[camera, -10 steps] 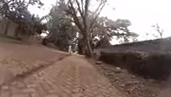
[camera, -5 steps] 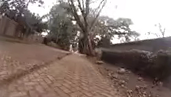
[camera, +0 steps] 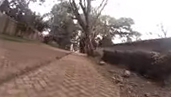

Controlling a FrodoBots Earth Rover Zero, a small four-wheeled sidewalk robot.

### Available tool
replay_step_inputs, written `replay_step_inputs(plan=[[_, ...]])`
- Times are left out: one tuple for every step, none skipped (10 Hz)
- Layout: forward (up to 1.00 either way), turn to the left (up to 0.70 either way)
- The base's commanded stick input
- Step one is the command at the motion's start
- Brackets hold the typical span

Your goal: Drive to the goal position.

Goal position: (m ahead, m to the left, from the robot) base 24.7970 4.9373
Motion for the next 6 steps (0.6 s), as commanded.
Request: replay_step_inputs(plan=[[0.70, 0.35], [0.70, 0.00], [0.70, 0.00], [0.70, 0.00], [0.70, 0.08], [0.70, 0.08]])
